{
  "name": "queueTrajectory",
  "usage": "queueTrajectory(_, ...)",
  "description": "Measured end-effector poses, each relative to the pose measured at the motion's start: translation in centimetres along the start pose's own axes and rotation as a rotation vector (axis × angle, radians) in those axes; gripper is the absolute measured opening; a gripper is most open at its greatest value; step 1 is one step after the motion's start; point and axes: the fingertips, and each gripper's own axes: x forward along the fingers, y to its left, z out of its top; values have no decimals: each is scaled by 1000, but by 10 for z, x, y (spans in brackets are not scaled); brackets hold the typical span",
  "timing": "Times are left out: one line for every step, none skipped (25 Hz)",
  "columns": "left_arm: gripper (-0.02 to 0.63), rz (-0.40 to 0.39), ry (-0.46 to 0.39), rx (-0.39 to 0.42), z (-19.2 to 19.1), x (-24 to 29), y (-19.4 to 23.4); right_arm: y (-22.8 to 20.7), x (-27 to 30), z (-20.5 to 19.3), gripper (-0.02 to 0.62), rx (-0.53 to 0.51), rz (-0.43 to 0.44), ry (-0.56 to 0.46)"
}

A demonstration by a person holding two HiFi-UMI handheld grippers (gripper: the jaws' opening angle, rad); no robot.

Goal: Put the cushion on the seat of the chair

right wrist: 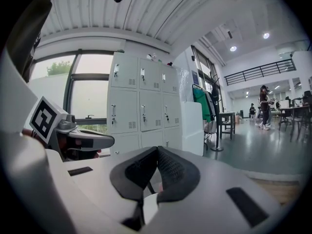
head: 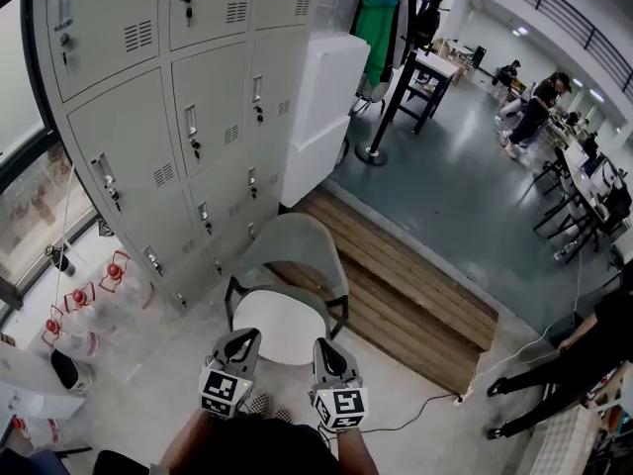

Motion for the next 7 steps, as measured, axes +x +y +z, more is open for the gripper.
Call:
queueTrajectory(25, 0, 0, 0, 0, 0, 1, 0, 1, 0, 28, 0, 0, -1)
queueTrajectory(25, 1, 0, 2, -1, 0, 1, 1, 1, 0, 28, -1, 1, -2)
queueTrajectory(25, 2, 0, 4, -1, 0, 2, 1, 2, 0, 28, -1, 1, -3)
queueTrajectory(25, 3, 0, 4, -1, 0, 3, 2, 3, 0, 28, -2, 1, -4)
queueTrajectory(25, 3, -1, 4, -1, 0, 4, 2, 3, 1, 28, -3, 1, -4)
queueTrajectory(25, 4, -2, 3, 0, 0, 5, 2, 3, 1, 28, -4, 0, -6)
queueTrajectory(25, 5, -2, 3, 0, 1, 5, 2, 3, 2, 28, -6, 0, -7)
